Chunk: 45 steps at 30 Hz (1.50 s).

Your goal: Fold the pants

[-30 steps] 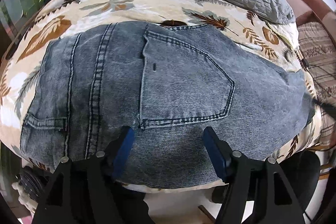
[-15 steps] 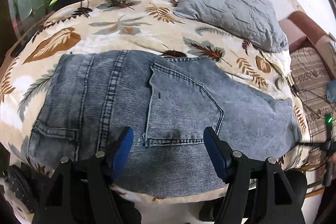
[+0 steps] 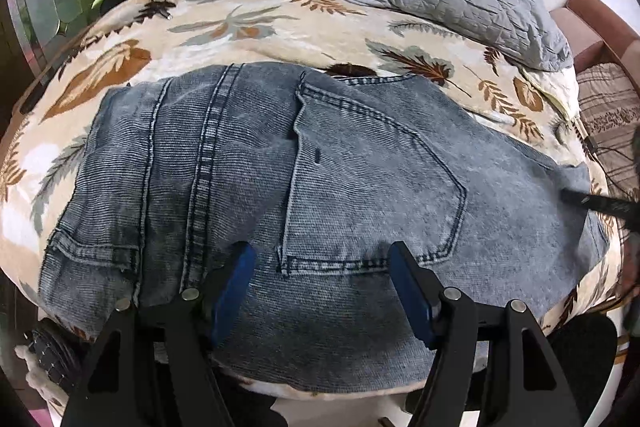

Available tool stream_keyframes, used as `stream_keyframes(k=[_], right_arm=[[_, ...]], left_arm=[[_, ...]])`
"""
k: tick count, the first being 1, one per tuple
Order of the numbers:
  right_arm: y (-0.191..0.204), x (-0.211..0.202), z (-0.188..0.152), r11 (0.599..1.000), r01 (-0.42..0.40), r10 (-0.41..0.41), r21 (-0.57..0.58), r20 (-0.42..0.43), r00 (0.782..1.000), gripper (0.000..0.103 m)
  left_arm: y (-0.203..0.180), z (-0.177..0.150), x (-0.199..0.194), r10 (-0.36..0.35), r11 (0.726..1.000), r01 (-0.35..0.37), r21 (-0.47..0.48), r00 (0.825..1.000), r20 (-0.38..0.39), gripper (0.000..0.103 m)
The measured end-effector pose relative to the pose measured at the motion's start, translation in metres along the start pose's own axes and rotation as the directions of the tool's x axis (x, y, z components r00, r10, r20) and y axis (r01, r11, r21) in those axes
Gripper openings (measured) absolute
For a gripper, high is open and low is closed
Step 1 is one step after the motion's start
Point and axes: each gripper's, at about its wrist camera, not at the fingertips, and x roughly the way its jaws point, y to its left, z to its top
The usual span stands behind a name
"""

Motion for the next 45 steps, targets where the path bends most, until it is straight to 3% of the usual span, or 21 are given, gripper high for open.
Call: stream_keyframes(k=[2, 5, 8, 13, 16, 22, 27, 32, 36, 40, 43, 45], right_arm=[[-0.003, 0.017, 0.000, 0.999, 0.047, -0.047, 0.006, -0.015, 0.999, 0.018], [-0.015, 0.024, 0.005, 0.999, 0.016, -0.018, 0.047, 0.046, 0.999, 0.017], [-0.027, 0.021, 0.009, 0.994, -0.012, 0.005, 0.106, 0.072, 0.997, 0.017], [-0.020, 0.002, 0.000, 0.993, -0.001, -0.019, 0.120, 0.171, 0.985, 0.017], [-0.009, -0.012, -0.004, 0.990, -0.092, 0.066, 0.110, 0.225, 0.972, 0.017], [0.040, 0.000, 0.001, 0.990, -0.143, 0.143, -0.008, 0.157, 0.977, 0.017], [0.057, 0.037, 0.009, 0.997, -0.067, 0.070, -0.029, 0.096, 0.993, 0.018], [0.047, 0.046, 0.020, 0.997, -0.079, 0.078, 0.006, 0.116, 0.990, 0.018], [0.047, 0.055, 0.035, 0.997, -0.070, 0.068, 0.012, 0.105, 0.992, 0.017], [0.047, 0.055, 0.041, 0.998, -0.063, 0.060, 0.026, 0.116, 0.991, 0.017], [0.041, 0.038, 0.032, 0.996, -0.071, 0.061, 0.053, 0.167, 0.984, 0.017], [0.032, 0.019, 0.019, 0.990, -0.121, 0.103, 0.070, 0.221, 0.970, 0.017]], left_arm=[[-0.001, 0.003, 0.003, 0.005, 1.000, -0.005, 0.001, 1.000, 0.012, 0.070], [-0.002, 0.008, 0.009, 0.057, 0.998, -0.059, 0.039, 0.998, 0.033, 0.070], [0.004, 0.012, 0.012, 0.060, 0.998, -0.061, 0.022, 0.998, 0.033, 0.071], [-0.005, 0.005, 0.001, 0.090, 0.995, -0.092, 0.039, 0.995, 0.040, 0.071], [-0.015, 0.000, -0.010, 0.075, 0.996, -0.076, 0.037, 0.996, 0.050, 0.071], [-0.062, -0.009, -0.029, -0.017, 0.988, 0.002, 0.157, 0.996, 0.089, 0.071], [-0.081, -0.016, -0.009, 0.002, 0.972, -0.010, 0.235, 0.999, 0.034, 0.071], [-0.078, -0.017, 0.010, 0.028, 0.971, -0.029, 0.238, 1.000, 0.010, 0.071], [-0.085, -0.013, 0.020, 0.056, 0.959, -0.057, 0.276, 0.998, 0.012, 0.080], [-0.088, -0.007, 0.025, 0.076, 0.957, -0.075, 0.281, 0.997, 0.008, 0.083], [-0.084, -0.007, 0.018, 0.056, 0.964, -0.055, 0.261, 0.998, 0.003, 0.083], [-0.080, -0.009, 0.012, 0.049, 0.969, -0.049, 0.242, 0.999, 0.006, 0.083]])
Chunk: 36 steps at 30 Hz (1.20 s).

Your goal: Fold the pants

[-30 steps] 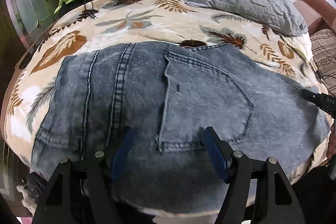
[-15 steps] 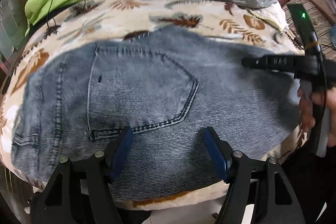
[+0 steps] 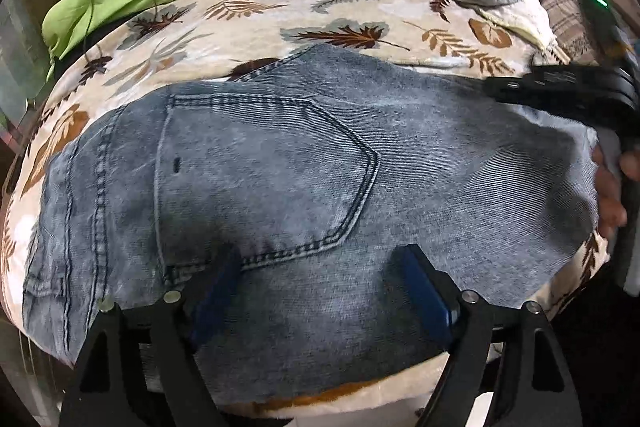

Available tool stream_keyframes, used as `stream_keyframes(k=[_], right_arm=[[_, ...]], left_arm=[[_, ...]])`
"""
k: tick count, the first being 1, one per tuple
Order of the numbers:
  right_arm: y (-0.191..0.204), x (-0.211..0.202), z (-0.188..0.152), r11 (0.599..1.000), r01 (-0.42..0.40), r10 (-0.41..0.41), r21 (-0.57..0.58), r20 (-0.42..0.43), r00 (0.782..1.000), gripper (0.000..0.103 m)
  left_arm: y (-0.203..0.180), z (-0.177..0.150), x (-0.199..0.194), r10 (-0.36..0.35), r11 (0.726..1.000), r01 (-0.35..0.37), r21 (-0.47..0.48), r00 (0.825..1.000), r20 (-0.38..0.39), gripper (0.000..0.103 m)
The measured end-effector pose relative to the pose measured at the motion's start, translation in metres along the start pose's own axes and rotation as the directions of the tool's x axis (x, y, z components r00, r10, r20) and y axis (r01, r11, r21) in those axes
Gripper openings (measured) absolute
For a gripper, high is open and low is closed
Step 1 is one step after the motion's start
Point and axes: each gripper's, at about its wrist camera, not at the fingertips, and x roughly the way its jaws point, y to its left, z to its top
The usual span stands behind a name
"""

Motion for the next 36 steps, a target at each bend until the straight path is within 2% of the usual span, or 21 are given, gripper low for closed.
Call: stream_keyframes(k=[4, 7, 11, 13, 16, 17, 20, 23, 27, 29, 32, 34, 36], right_arm=[[-0.010, -0.037, -0.020, 0.999, -0.035, 0.034, 0.007, 0.055, 0.998, 0.017], [-0.010, -0.052, -0.041, 0.999, -0.040, 0.040, 0.011, 0.039, 0.998, 0.017], [-0.010, -0.065, -0.067, 1.000, -0.015, 0.015, 0.010, 0.024, 1.000, 0.017], [-0.015, -0.067, -0.077, 1.000, -0.015, 0.014, 0.017, 0.018, 1.000, 0.018], [-0.025, -0.051, -0.089, 0.998, 0.017, -0.013, 0.053, -0.059, 0.998, 0.018], [-0.028, -0.049, -0.092, 0.998, 0.009, -0.005, 0.061, -0.059, 0.998, 0.018], [-0.027, -0.058, -0.092, 0.999, 0.006, -0.004, 0.052, -0.040, 0.999, 0.018], [-0.032, -0.075, -0.094, 0.998, -0.019, 0.016, 0.058, 0.046, 0.999, 0.018], [-0.039, -0.091, -0.094, 0.995, -0.062, 0.052, 0.081, 0.113, 0.992, 0.018], [-0.038, -0.086, -0.095, 0.995, -0.061, 0.053, 0.081, 0.097, 0.994, 0.018], [-0.032, -0.068, -0.097, 0.998, -0.024, 0.023, 0.064, 0.025, 0.999, 0.018], [-0.027, -0.055, -0.099, 0.999, -0.004, 0.005, 0.045, -0.024, 1.000, 0.018], [-0.020, -0.054, -0.099, 1.000, 0.008, -0.007, 0.016, -0.005, 1.000, 0.019]], left_arm=[[-0.001, -0.003, -0.015, -0.006, 1.000, 0.007, -0.023, 0.999, 0.037, 0.083], [-0.008, -0.005, -0.019, -0.009, 1.000, 0.009, -0.010, 0.999, 0.039, 0.083], [-0.014, -0.015, -0.008, 0.020, 1.000, -0.020, 0.014, 1.000, -0.011, 0.083], [-0.016, -0.020, -0.005, 0.034, 0.999, -0.034, 0.035, 0.999, -0.003, 0.083], [-0.019, -0.023, -0.001, 0.053, 0.996, -0.054, 0.070, 0.999, 0.005, 0.083], [-0.019, -0.023, -0.001, 0.053, 0.996, -0.053, 0.072, 0.999, 0.004, 0.083], [-0.016, -0.021, -0.006, 0.041, 0.997, -0.041, 0.060, 0.999, -0.011, 0.083], [-0.010, -0.020, -0.018, 0.034, 0.999, -0.035, 0.026, 0.999, 0.024, 0.083], [-0.005, -0.015, -0.028, 0.092, 0.996, -0.093, 0.007, 0.993, 0.067, 0.083], [0.001, -0.015, -0.026, 0.140, 0.990, -0.140, -0.007, 0.988, 0.062, 0.083], [0.011, -0.018, -0.007, 0.170, 0.985, -0.170, -0.015, 0.985, 0.005, 0.084], [0.012, -0.021, -0.007, 0.184, 0.983, -0.183, -0.013, 0.983, 0.029, 0.088], [0.011, -0.021, -0.007, 0.189, 0.982, -0.188, -0.011, 0.982, 0.028, 0.088]])
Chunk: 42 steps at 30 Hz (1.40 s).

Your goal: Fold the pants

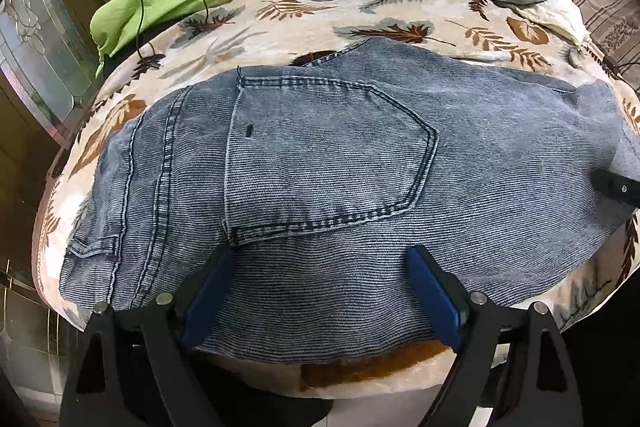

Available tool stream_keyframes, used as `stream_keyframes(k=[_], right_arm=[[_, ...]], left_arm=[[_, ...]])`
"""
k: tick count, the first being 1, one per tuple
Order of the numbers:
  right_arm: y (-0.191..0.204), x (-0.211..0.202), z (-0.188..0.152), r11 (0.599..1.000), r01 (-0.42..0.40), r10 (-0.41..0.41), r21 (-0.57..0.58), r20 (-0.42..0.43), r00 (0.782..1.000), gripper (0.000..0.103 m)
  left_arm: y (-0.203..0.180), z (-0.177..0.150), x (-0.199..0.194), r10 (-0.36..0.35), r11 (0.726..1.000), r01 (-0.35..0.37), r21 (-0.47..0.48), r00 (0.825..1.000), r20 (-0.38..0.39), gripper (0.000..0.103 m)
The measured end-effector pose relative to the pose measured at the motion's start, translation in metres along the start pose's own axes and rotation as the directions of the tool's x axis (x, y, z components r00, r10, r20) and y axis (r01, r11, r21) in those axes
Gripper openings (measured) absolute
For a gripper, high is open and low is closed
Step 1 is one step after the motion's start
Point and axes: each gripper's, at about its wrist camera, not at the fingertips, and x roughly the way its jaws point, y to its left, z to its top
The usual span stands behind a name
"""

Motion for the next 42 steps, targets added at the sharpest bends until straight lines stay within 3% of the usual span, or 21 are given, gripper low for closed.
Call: stream_keyframes(k=[4, 7, 10, 17, 20, 25, 31, 34, 36, 38, 40, 42], right_arm=[[0.005, -0.006, 0.001, 0.998, -0.056, 0.057, -0.005, 0.049, 0.997, 0.019], [0.017, -0.012, 0.002, 0.995, -0.082, 0.086, -0.051, 0.085, 0.993, 0.019], [0.034, -0.013, 0.002, 0.989, -0.094, 0.105, -0.114, 0.100, 0.989, 0.019], [0.058, 0.022, -0.008, 0.978, -0.093, 0.090, -0.185, -0.022, 0.996, 0.019], [0.063, 0.026, -0.012, 0.968, -0.066, 0.066, -0.241, -0.008, 0.998, 0.022], [0.058, 0.028, -0.012, 0.969, -0.107, 0.107, -0.223, -0.010, 0.994, 0.024], [0.064, 0.026, -0.016, 0.959, -0.084, 0.090, -0.272, 0.010, 0.996, 0.026], [0.067, 0.026, -0.018, 0.950, -0.093, 0.102, -0.297, 0.013, 0.995, 0.038], [0.072, 0.027, -0.021, 0.939, -0.116, 0.126, -0.324, 0.009, 0.992, 0.061], [0.082, 0.028, -0.027, 0.915, -0.118, 0.129, -0.386, 0.002, 0.992, 0.072], [0.094, 0.029, -0.034, 0.893, -0.047, 0.063, -0.447, 0.022, 0.998, 0.072], [0.095, 0.028, -0.035, 0.903, -0.034, 0.054, -0.429, 0.033, 0.998, 0.071]], left_arm=[[0.006, 0.001, 0.005, 0.001, 1.000, -0.002, -0.027, 1.000, -0.011, 0.100], [0.014, 0.000, 0.009, -0.023, 0.997, 0.021, -0.079, 1.000, -0.021, 0.103], [0.013, -0.001, 0.010, -0.017, 0.997, 0.016, -0.072, 1.000, -0.012, 0.103], [0.015, -0.004, 0.011, -0.034, 0.995, 0.035, -0.091, 0.999, 0.005, 0.103], [0.015, -0.004, 0.012, -0.040, 0.994, 0.040, -0.098, 0.999, 0.005, 0.103], [0.016, -0.005, 0.012, -0.043, 0.994, 0.044, -0.102, 0.999, 0.016, 0.103], [0.016, -0.008, 0.011, -0.042, 0.993, 0.046, -0.107, 0.999, 0.033, 0.103], [0.017, -0.008, 0.011, -0.044, 0.993, 0.048, -0.108, 0.998, 0.032, 0.103], [0.016, -0.008, 0.010, -0.040, 0.993, 0.044, -0.107, 0.999, 0.036, 0.103], [0.015, -0.009, 0.008, -0.035, 0.994, 0.039, -0.105, 0.999, 0.039, 0.103], [0.016, -0.008, 0.007, -0.037, 0.994, 0.041, -0.103, 0.999, 0.037, 0.103], [0.017, -0.007, 0.005, -0.047, 0.994, 0.049, -0.096, 0.999, 0.028, 0.103]])
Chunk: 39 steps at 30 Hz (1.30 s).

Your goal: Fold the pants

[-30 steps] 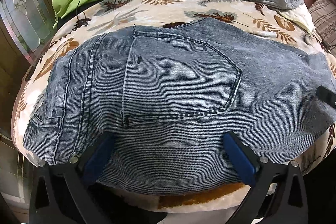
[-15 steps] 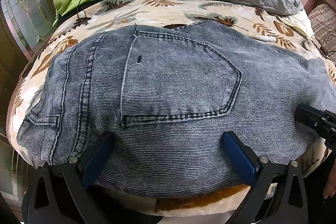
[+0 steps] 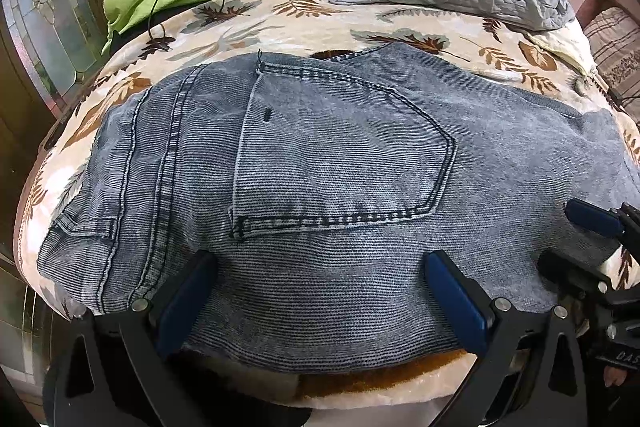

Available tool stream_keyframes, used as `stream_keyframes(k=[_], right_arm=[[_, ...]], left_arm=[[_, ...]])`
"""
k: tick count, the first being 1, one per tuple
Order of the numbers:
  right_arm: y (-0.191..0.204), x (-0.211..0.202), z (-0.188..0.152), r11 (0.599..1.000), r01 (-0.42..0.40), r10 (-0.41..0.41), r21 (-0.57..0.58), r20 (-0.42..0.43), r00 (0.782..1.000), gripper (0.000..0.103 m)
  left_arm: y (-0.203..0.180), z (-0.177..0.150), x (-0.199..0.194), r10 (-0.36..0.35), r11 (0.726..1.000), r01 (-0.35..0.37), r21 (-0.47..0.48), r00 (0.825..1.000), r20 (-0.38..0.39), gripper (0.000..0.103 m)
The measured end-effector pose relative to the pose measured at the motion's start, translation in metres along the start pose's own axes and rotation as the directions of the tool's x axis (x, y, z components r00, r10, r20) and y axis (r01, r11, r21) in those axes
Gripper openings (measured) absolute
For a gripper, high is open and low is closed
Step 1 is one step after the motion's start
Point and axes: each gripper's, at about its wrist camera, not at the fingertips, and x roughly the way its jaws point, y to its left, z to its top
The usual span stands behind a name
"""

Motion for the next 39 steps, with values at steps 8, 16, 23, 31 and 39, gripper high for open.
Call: stream_keyframes(k=[8, 16, 23, 31, 39], right_arm=[[-0.026, -0.036, 0.006, 0.982, 0.144, -0.161, 0.121, 0.146, 0.976, 0.071], [-0.060, -0.024, 0.002, 0.925, 0.315, -0.327, 0.214, 0.022, 0.945, 0.068], [-0.059, -0.023, -0.012, 0.935, 0.324, -0.325, 0.143, -0.017, 0.946, 0.068], [-0.078, -0.070, -0.017, 0.932, 0.218, -0.260, 0.289, 0.112, 0.959, 0.068], [-0.086, -0.120, -0.013, 0.875, 0.361, -0.427, 0.324, 0.162, 0.890, 0.068]], left_arm=[[0.033, 0.021, -0.039, 0.081, 0.994, -0.073, -0.084, 0.992, 0.101, 0.103], [0.088, 0.032, -0.009, 0.154, 0.940, -0.171, -0.297, 0.985, -0.079, 0.103], [0.084, 0.023, 0.001, 0.169, 0.937, -0.201, -0.285, 0.977, -0.131, 0.103], [0.054, 0.033, -0.027, 0.159, 0.969, -0.166, -0.184, 0.986, -0.051, 0.103], [-0.031, 0.052, -0.085, 0.026, 0.998, -0.032, 0.047, 0.991, 0.129, 0.103]])
